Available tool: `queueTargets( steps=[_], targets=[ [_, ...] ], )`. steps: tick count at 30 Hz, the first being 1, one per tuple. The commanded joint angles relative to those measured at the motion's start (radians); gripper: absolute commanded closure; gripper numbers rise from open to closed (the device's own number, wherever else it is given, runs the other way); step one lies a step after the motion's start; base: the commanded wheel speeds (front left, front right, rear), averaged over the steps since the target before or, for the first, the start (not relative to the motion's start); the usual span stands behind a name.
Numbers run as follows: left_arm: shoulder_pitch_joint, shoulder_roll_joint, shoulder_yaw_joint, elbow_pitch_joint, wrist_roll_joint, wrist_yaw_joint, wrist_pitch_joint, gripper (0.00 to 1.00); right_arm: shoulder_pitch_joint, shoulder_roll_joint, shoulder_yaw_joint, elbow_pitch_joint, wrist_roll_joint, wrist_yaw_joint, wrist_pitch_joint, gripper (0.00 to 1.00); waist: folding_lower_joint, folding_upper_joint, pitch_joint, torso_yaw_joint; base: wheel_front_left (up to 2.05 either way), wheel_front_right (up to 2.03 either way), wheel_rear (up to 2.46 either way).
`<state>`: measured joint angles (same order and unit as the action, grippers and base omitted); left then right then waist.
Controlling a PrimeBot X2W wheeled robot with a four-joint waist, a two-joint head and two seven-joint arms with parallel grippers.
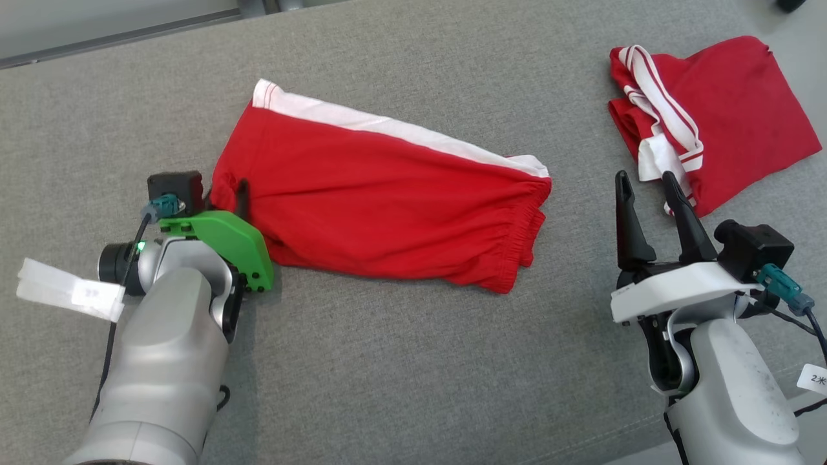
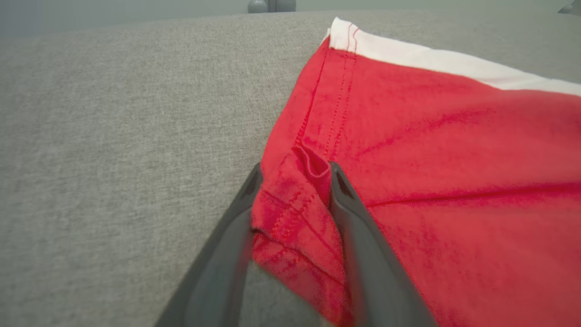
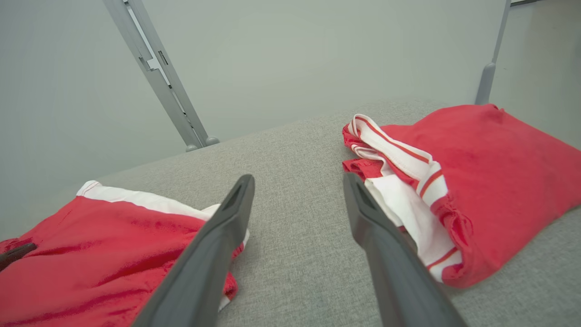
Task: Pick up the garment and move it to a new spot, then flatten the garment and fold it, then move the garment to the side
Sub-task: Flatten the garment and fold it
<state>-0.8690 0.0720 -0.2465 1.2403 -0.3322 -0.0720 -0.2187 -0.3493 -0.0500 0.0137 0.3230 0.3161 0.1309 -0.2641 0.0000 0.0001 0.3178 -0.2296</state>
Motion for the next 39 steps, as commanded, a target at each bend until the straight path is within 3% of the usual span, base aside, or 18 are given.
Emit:
queueTargets(
  steps=[1, 8, 14, 23, 24, 25, 26, 33, 39],
  targets=[
    [0.039, 0.001, 0.004, 0.015, -0.012, -0.004, -0.001, 1.0, 0.022, -0.002, -0.001, -0.004, 0.011, -0.001, 0.0, 0.0, 0.0, -0.0001, -0.024, 0.001, 0.0, 0.0, 0.0],
    [0.161, -0.012, 0.008, -0.031, -0.036, -0.011, -0.042, 1.0, 0.095, -0.002, -0.01, 0.029, 0.0, -0.001, 0.0, 0.0, 0.0, -0.0001, -0.145, 0.061, 0.0, 0.0, 0.0],
    [0.322, -0.018, 0.029, -0.166, -0.066, 0.017, -0.045, 1.0, 0.161, -0.002, 0.011, 0.066, -0.008, -0.001, 0.0, 0.0, 0.0, -0.0001, -0.234, 0.145, 0.0, 0.0, 0.0],
    [0.503, -0.019, -0.003, -0.334, -0.111, 0.057, -0.046, 1.0, 0.194, -0.002, 0.049, 0.098, 0.016, -0.001, 0.0, 0.0, 0.0, -0.0001, -0.265, 0.245, 0.0, 0.0, 0.0],
    [0.514, -0.019, -0.008, -0.354, -0.106, 0.064, -0.046, 0.8, 0.191, -0.002, 0.053, 0.1, 0.02, -0.001, 0.0, 0.0, 0.0, -0.0001, -0.263, 0.256, 0.0, 0.0, 0.0],
    [0.525, -0.019, -0.013, -0.371, -0.101, 0.072, -0.046, 0.53, 0.186, -0.002, 0.061, 0.104, 0.024, -0.001, 0.0, 0.0, 0.0, -0.0001, -0.261, 0.265, 0.0, 0.0, 0.0],
    [0.537, -0.019, -0.015, -0.388, -0.096, 0.077, -0.046, 0.0, 0.178, -0.002, 0.069, 0.106, 0.027, -0.001, 0.0, 0.0, 0.0, -0.0001, -0.259, 0.273, 0.0, 0.0, 0.0],
    [0.587, -0.019, -0.018, -0.489, -0.07, 0.097, -0.046, 0.0, 0.11, -0.003, 0.119, 0.177, 0.053, -0.001, 0.0, 0.0, 0.0, -0.0001, -0.24, 0.32, 0.0, 0.0, 0.0],
    [0.598, -0.019, -0.025, -0.566, -0.038, 0.098, -0.046, 0.0, 0.055, -0.003, 0.096, 0.269, 0.032, -0.001, 0.0, 0.0, 0.0, -0.0001, -0.216, 0.363, 0.0, 0.0, 0.0]
  ],
)
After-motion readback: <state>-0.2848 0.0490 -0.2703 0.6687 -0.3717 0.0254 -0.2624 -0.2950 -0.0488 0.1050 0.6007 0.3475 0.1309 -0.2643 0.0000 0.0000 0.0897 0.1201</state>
